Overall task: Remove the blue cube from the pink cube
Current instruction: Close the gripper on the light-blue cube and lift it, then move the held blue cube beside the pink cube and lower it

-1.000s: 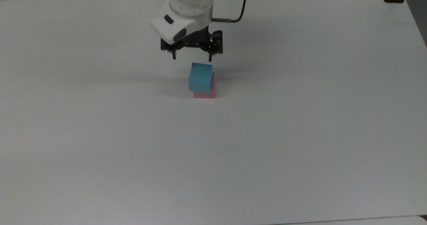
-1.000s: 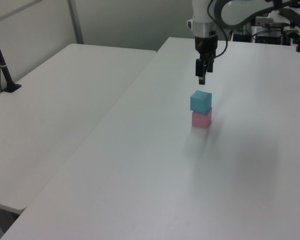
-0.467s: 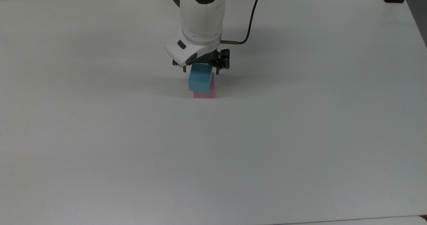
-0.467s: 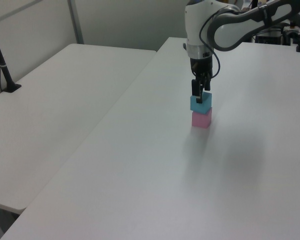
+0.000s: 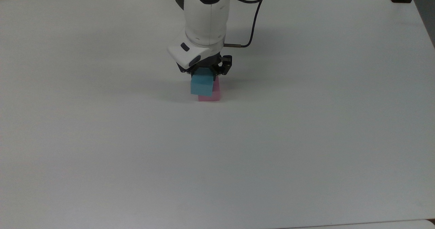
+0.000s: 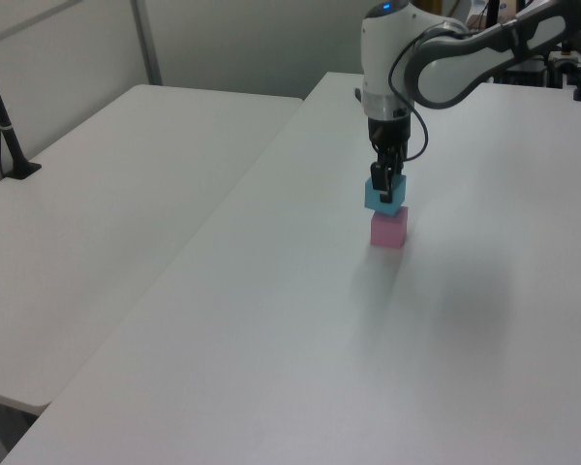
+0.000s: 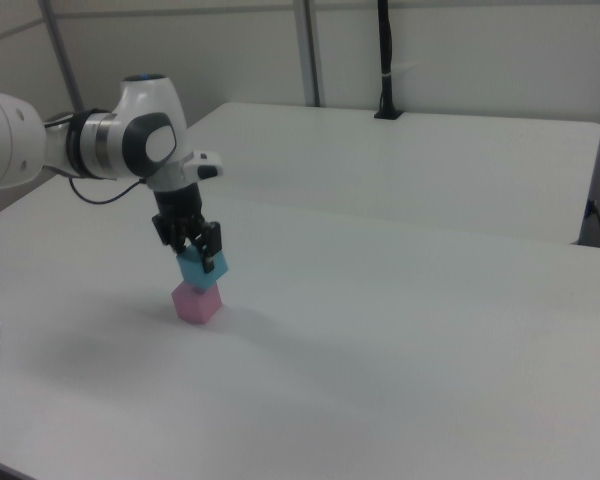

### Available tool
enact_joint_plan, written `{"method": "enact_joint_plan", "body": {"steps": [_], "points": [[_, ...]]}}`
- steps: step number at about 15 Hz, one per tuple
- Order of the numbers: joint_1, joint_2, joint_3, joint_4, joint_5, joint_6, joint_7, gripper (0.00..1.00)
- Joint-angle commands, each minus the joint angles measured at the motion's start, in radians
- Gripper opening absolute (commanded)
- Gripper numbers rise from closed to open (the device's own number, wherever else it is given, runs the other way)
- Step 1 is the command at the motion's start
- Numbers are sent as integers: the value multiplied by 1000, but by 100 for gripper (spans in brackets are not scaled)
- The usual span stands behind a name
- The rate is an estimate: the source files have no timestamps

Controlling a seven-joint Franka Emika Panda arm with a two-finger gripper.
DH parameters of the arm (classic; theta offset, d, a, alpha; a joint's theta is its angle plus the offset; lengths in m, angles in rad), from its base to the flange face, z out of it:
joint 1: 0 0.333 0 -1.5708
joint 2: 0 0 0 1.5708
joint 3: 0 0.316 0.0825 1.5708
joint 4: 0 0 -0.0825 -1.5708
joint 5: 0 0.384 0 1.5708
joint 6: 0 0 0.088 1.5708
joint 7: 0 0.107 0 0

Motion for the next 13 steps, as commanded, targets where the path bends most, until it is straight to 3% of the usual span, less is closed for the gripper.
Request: {"method": "enact_joint_plan", "body": {"steps": [1,4,6,10,11,13], "points": [[-33,-5,-9,63,-3,14,-45,22],[-47,68,-16,116,-14,20,-50,22],[-61,148,-48,206,-31,22,-70,25],[-81,211,-82,232,-61,84,-235,34],[-89,225,-82,231,-71,106,-237,44],[-93,237,-85,226,-98,111,-239,81]]}}
